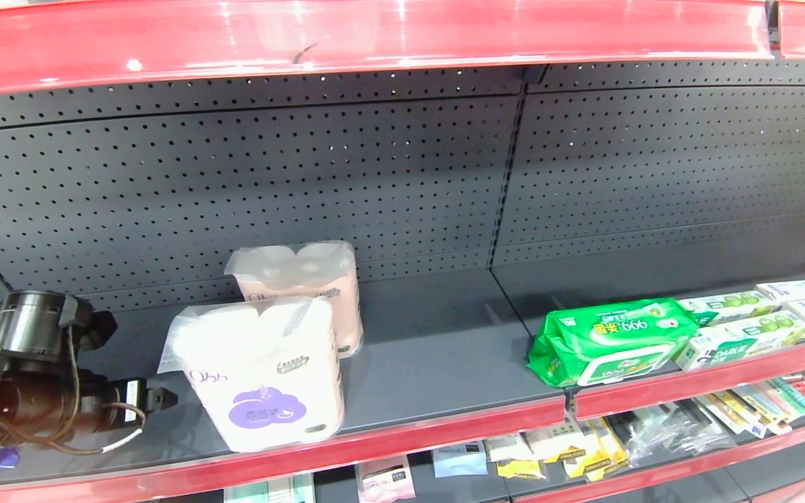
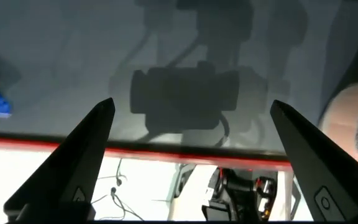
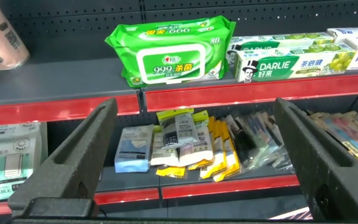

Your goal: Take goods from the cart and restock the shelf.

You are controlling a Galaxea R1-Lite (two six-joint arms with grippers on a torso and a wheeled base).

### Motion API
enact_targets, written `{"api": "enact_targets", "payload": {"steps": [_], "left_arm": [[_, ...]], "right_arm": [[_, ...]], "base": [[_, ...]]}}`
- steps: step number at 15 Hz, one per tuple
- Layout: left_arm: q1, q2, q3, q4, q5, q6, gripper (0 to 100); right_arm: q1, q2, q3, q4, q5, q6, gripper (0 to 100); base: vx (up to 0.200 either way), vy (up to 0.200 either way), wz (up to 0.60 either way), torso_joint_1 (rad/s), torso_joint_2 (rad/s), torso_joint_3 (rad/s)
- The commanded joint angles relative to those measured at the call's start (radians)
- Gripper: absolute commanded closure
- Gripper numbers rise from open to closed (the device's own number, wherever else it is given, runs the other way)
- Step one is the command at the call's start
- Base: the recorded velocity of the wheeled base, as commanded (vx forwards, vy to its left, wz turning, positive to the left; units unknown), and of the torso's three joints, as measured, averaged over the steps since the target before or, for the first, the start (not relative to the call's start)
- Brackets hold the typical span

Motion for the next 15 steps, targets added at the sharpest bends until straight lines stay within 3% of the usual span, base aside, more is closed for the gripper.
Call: {"api": "enact_targets", "payload": {"steps": [1, 6, 15], "left_arm": [[-0.018, 0.049, -0.037, 0.000, -0.001, -0.001, 0], [-0.076, 0.098, -0.062, -0.023, -0.013, -0.003, 0], [-0.135, 0.125, -0.075, -0.037, -0.019, -0.003, 0]], "right_arm": [[0.000, 0.001, 0.000, 0.000, 0.000, 0.000, 0], [0.000, 0.001, 0.000, 0.000, 0.000, 0.000, 0], [0.000, 0.001, 0.000, 0.000, 0.000, 0.000, 0]], "base": [[0.000, 0.000, 0.00, 0.000, 0.00, 0.000], [0.000, 0.000, 0.00, 0.000, 0.00, 0.000], [0.000, 0.000, 0.00, 0.000, 0.00, 0.000]]}}
